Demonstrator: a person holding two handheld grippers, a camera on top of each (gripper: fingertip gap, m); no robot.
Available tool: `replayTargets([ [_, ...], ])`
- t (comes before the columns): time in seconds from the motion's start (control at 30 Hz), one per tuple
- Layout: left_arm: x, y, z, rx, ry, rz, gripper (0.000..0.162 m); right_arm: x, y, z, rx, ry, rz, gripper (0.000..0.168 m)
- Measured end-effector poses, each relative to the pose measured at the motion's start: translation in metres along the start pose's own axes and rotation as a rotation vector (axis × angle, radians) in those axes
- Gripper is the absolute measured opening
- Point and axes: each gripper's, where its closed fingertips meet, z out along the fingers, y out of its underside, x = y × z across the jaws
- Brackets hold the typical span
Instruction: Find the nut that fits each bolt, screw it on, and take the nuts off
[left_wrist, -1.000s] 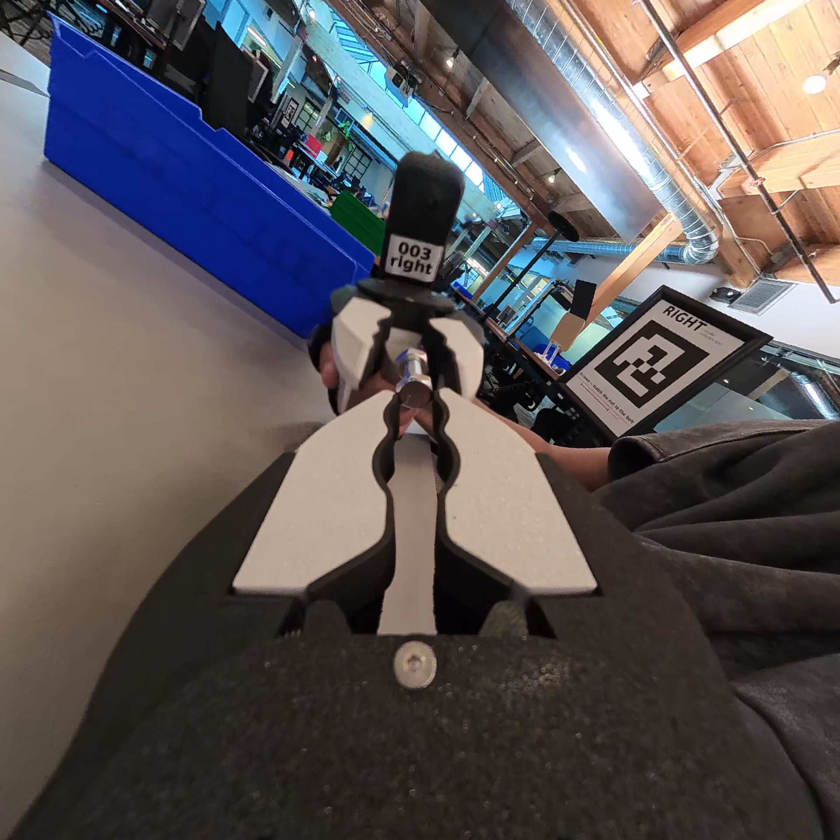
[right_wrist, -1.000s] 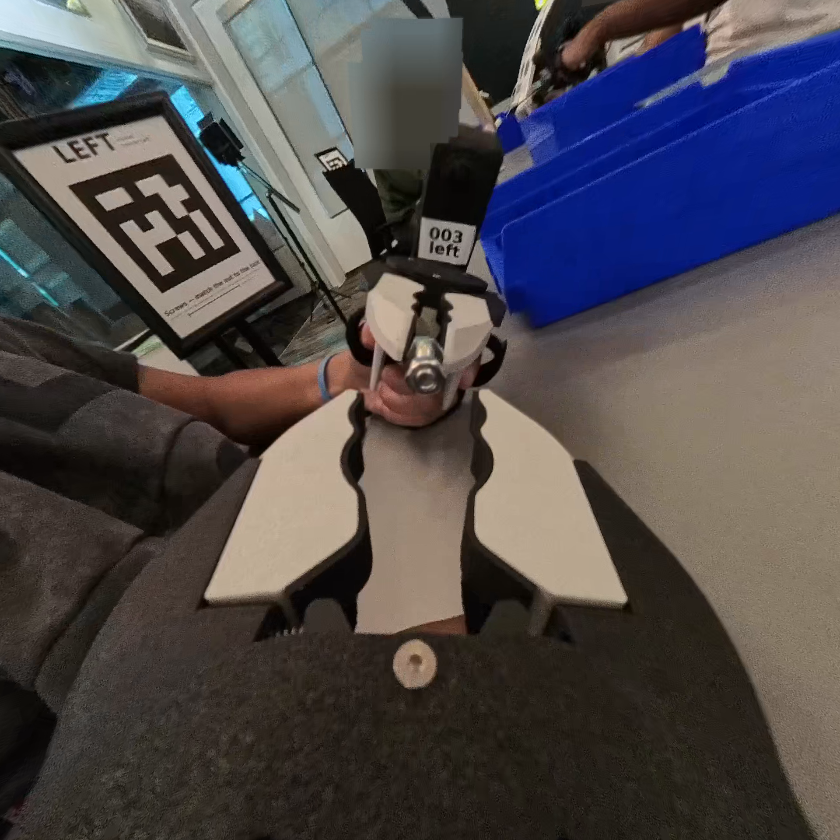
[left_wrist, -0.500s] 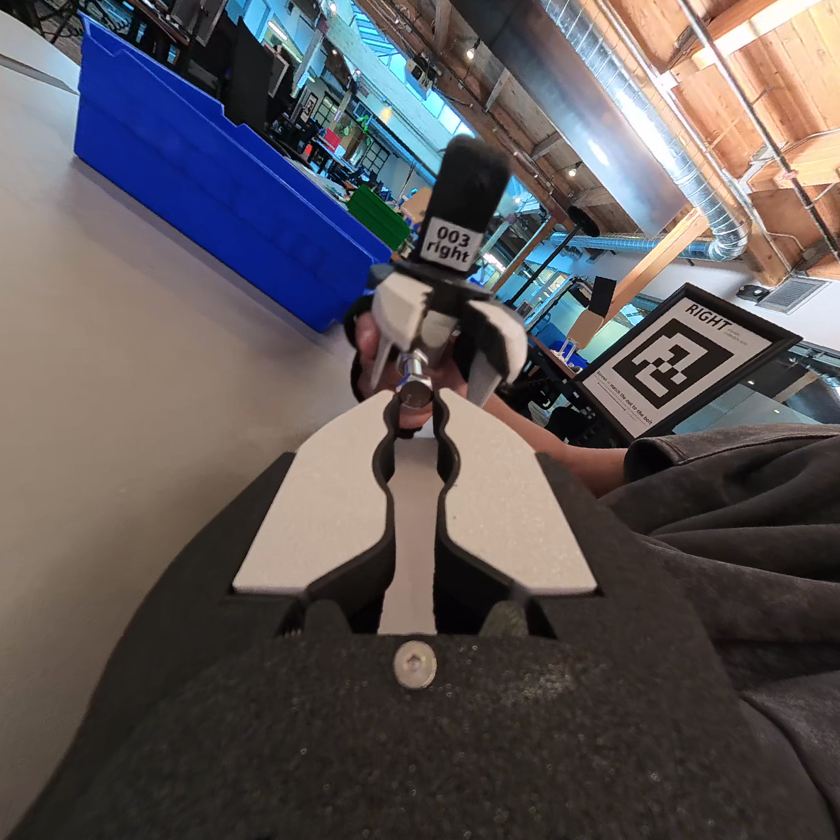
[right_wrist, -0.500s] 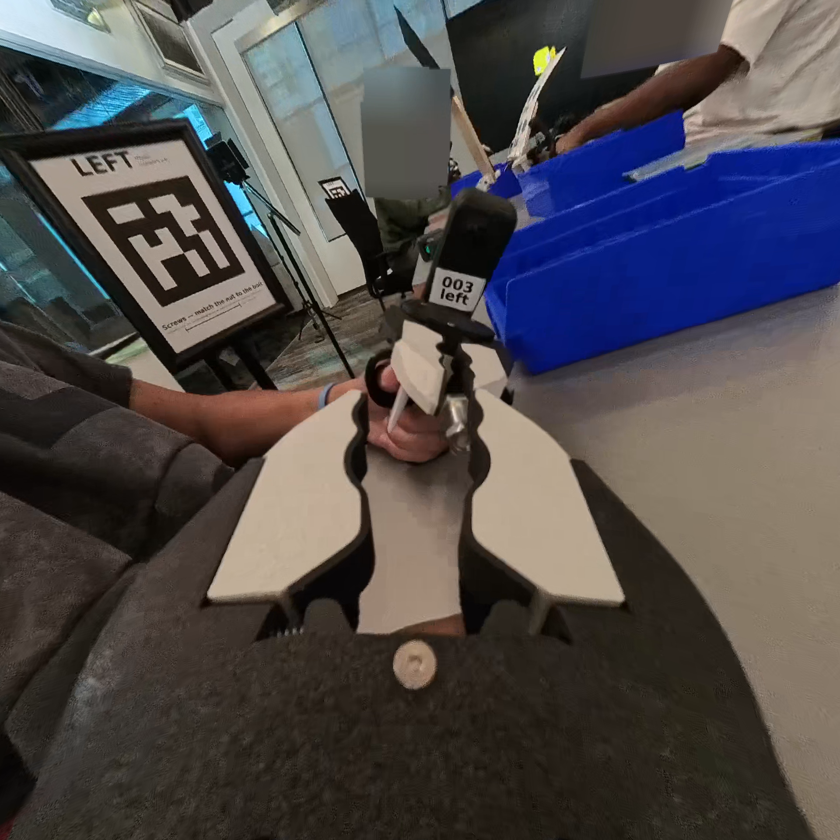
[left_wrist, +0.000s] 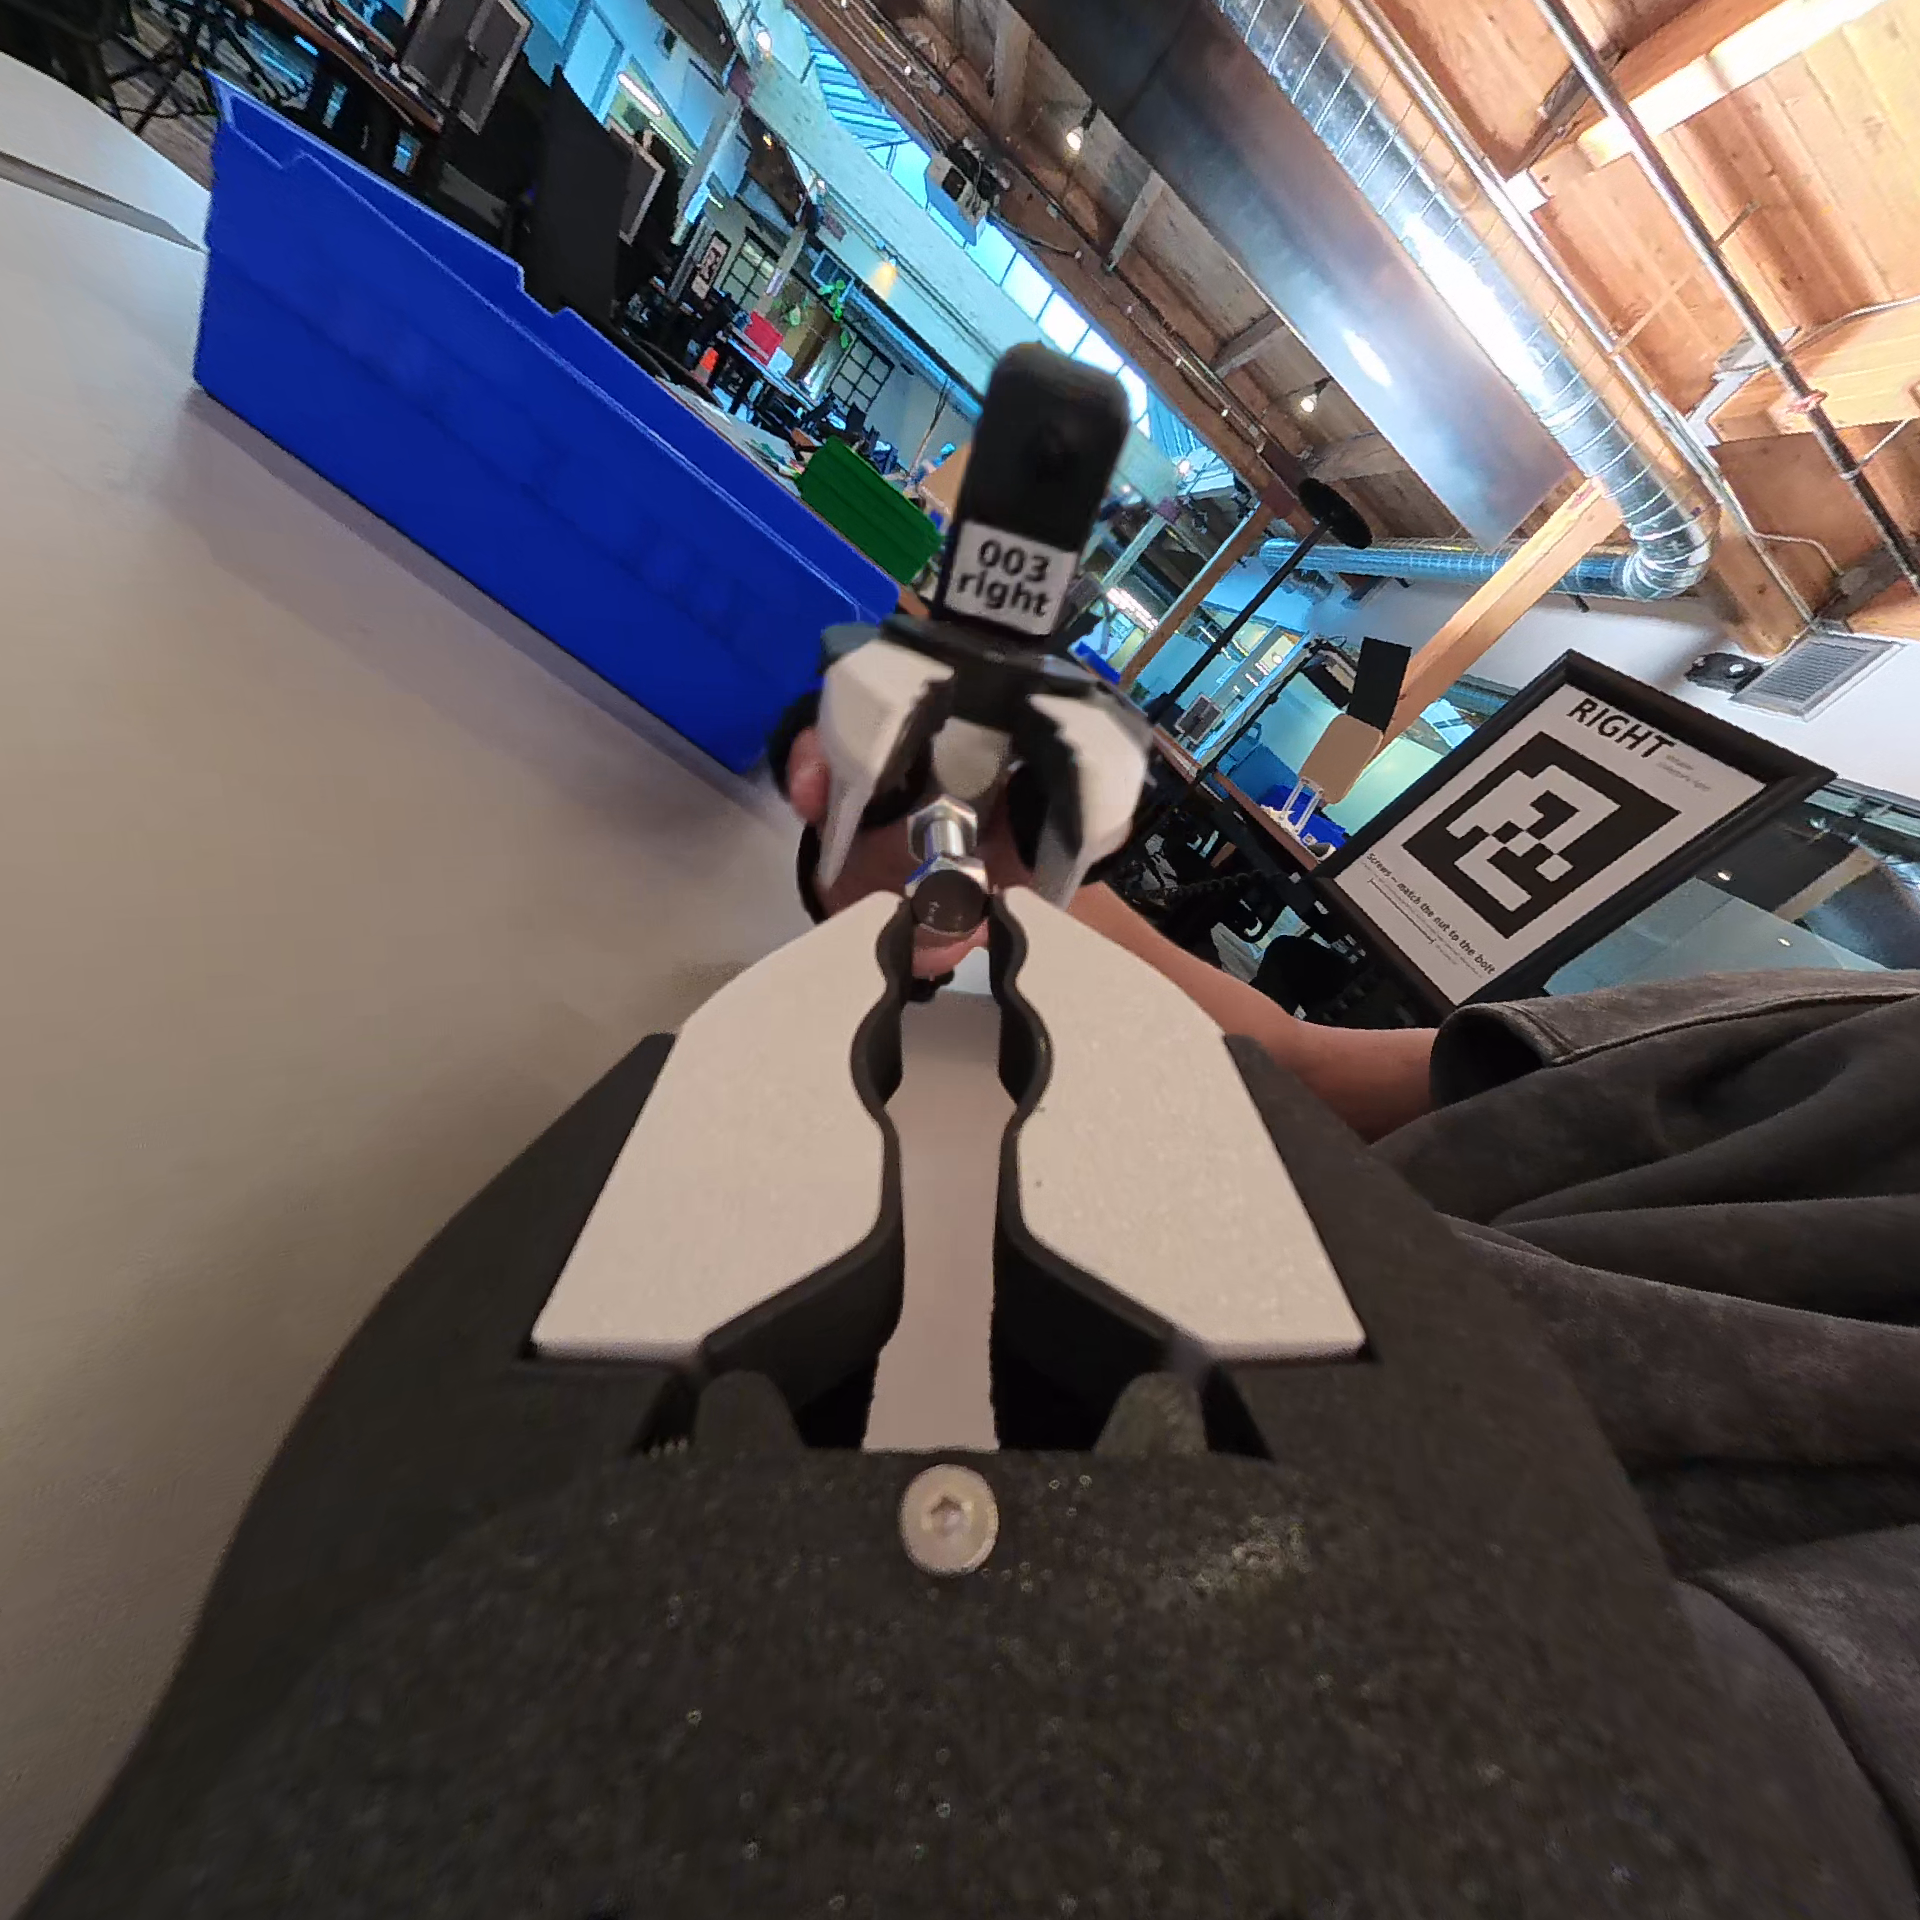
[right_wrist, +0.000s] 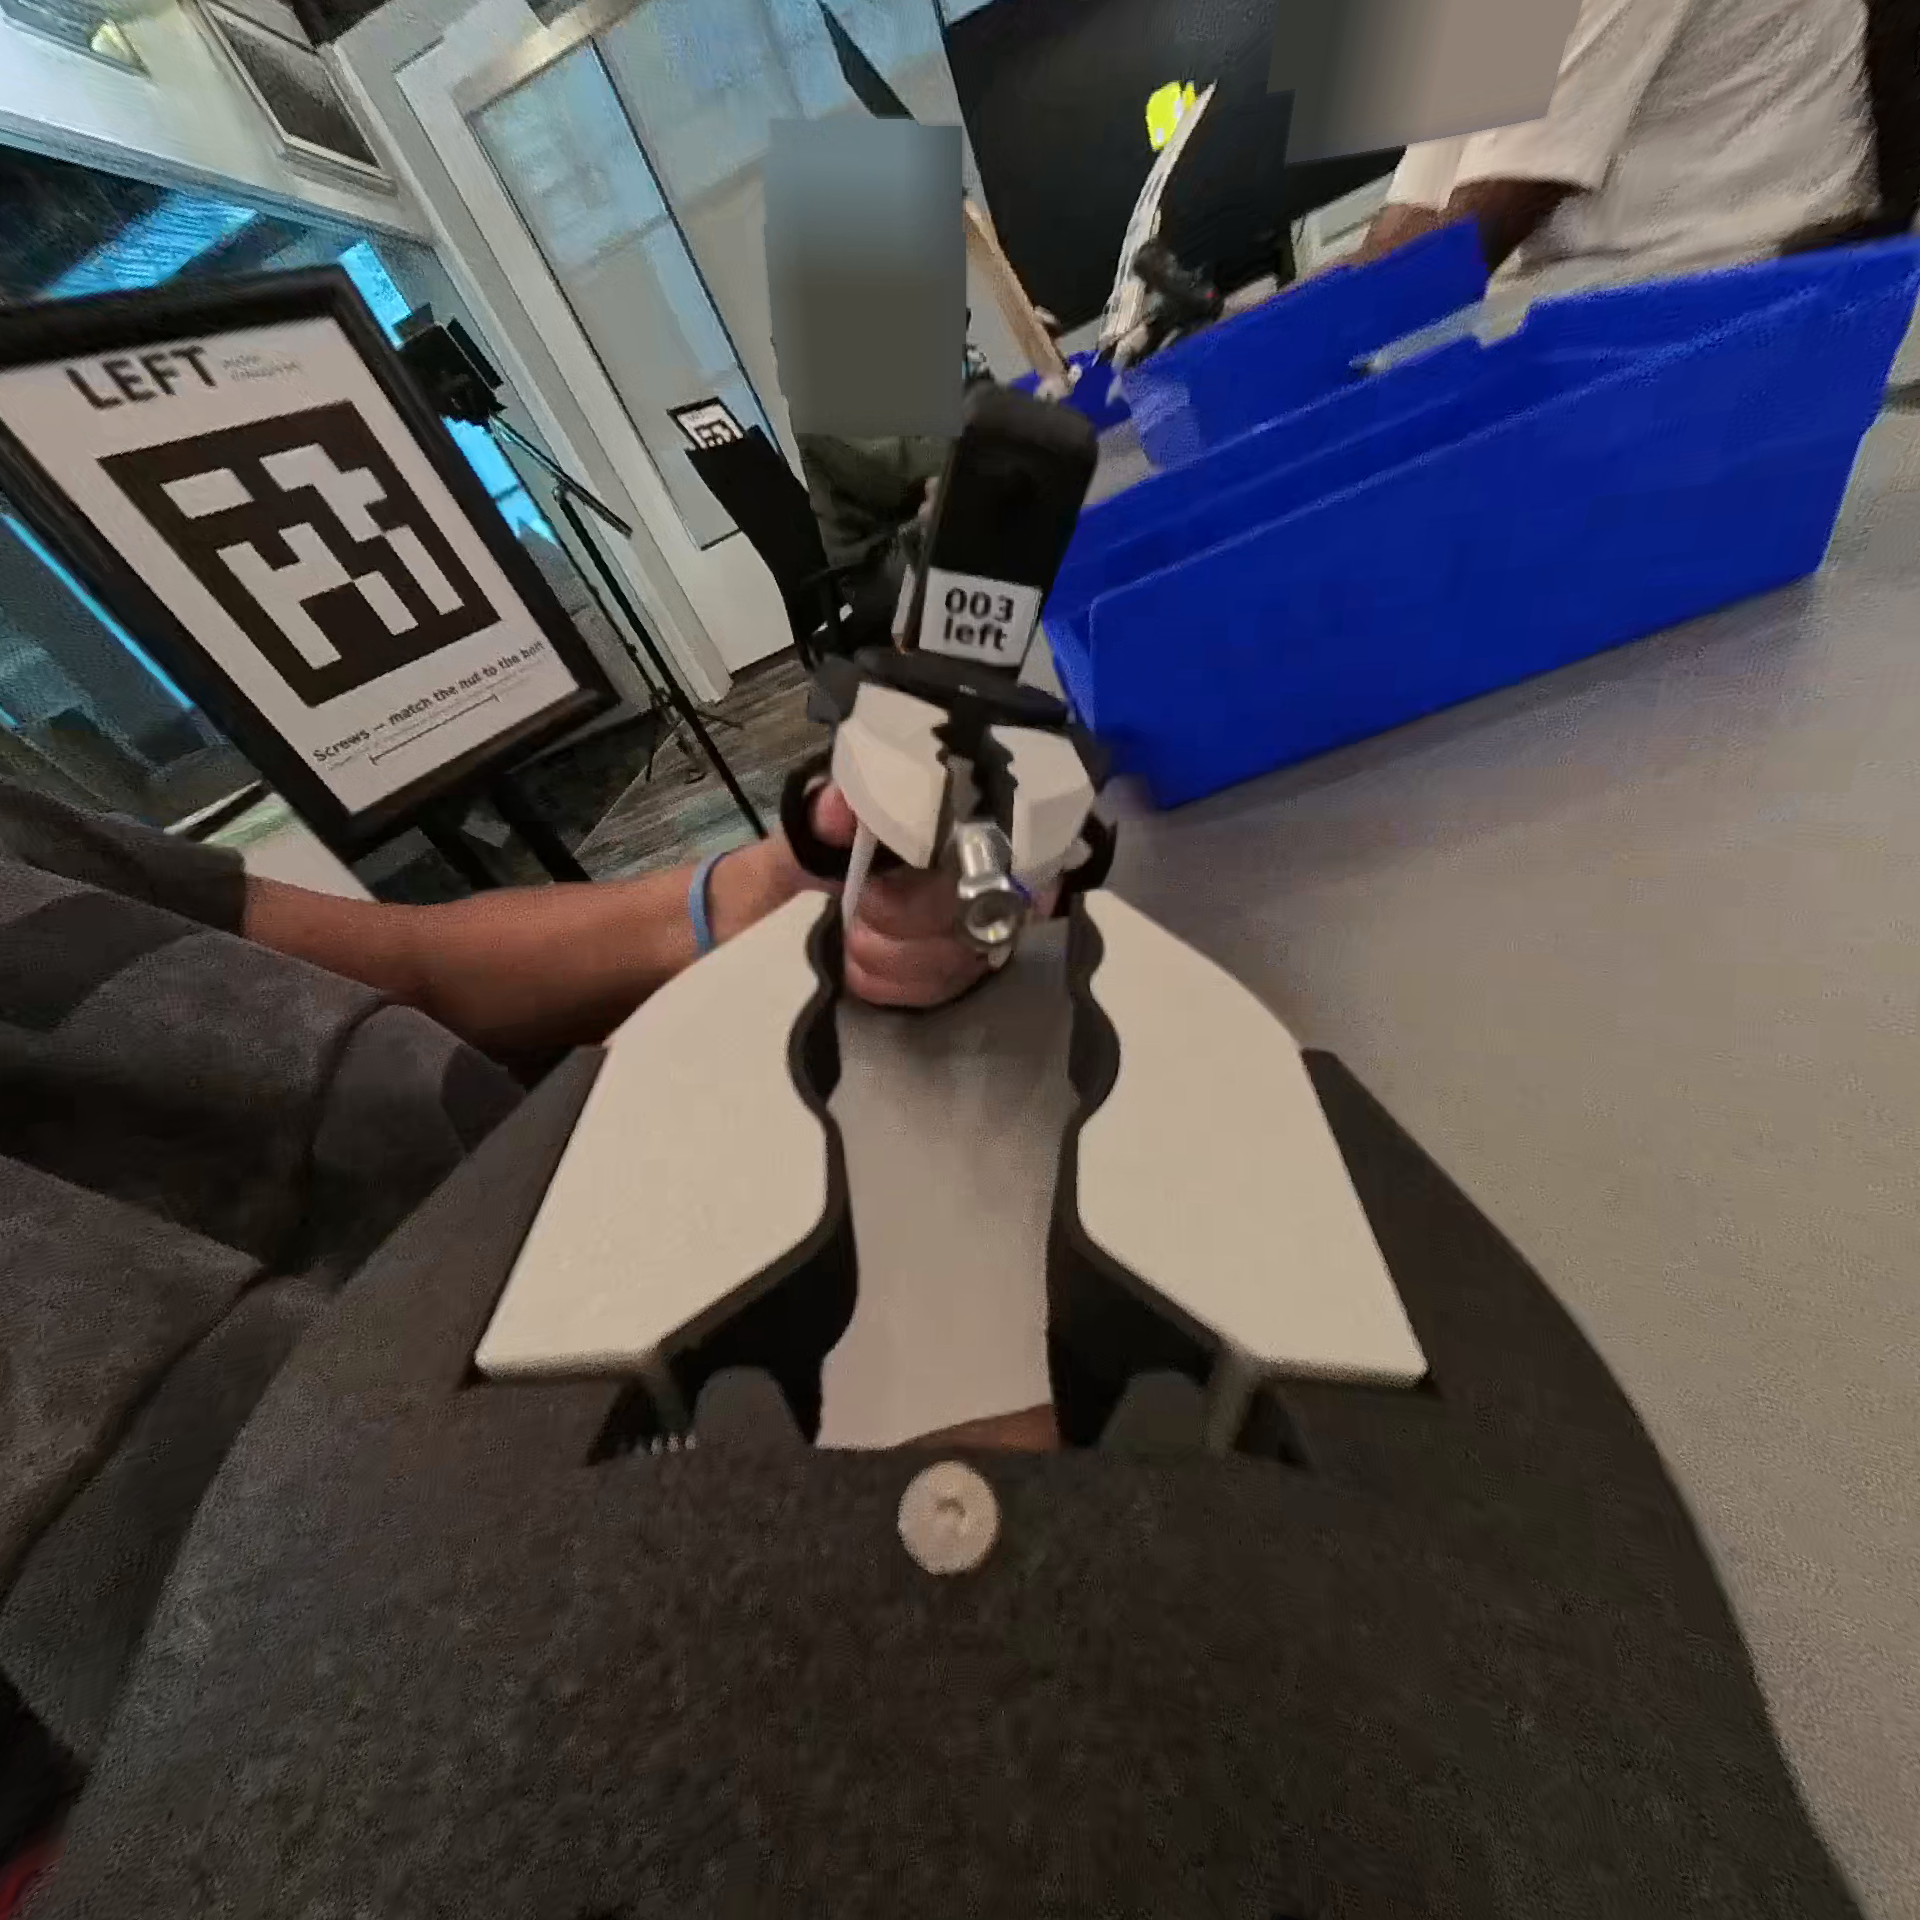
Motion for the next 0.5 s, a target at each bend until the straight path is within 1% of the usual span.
replayTargets([
  [0.07,-0.001,0.000,0.000,-0.003,-0.005,0.000,0.013,-0.003,0.012,0.006,-0.050,-0.038,0.039,0.043],
  [0.1,-0.001,0.001,0.000,-0.006,-0.004,0.000,0.013,-0.007,0.008,0.008,-0.035,-0.046,0.028,0.043],
  [0.13,-0.001,0.000,0.000,-0.005,-0.002,0.001,0.013,-0.009,0.001,0.009,-0.006,-0.041,0.012,0.048],
  [0.2,-0.002,0.001,-0.001,-0.011,-0.008,-0.001,0.013,-0.016,-0.016,0.006,0.049,-0.064,-0.028,0.043],
  [0.27,0.000,0.001,-0.001,-0.011,0.008,-0.002,0.013,-0.010,-0.022,0.000,0.076,-0.031,-0.027,0.043],
  [0.43,0.000,0.001,-0.001,-0.008,0.008,-0.003,0.013,0.009,0.019,0.002,-0.077,0.019,0.056,0.042],
  [0.5,0.000,0.001,-0.001,-0.007,0.007,-0.002,0.013,0.006,0.020,0.007,-0.069,-0.005,0.076,0.041],
])
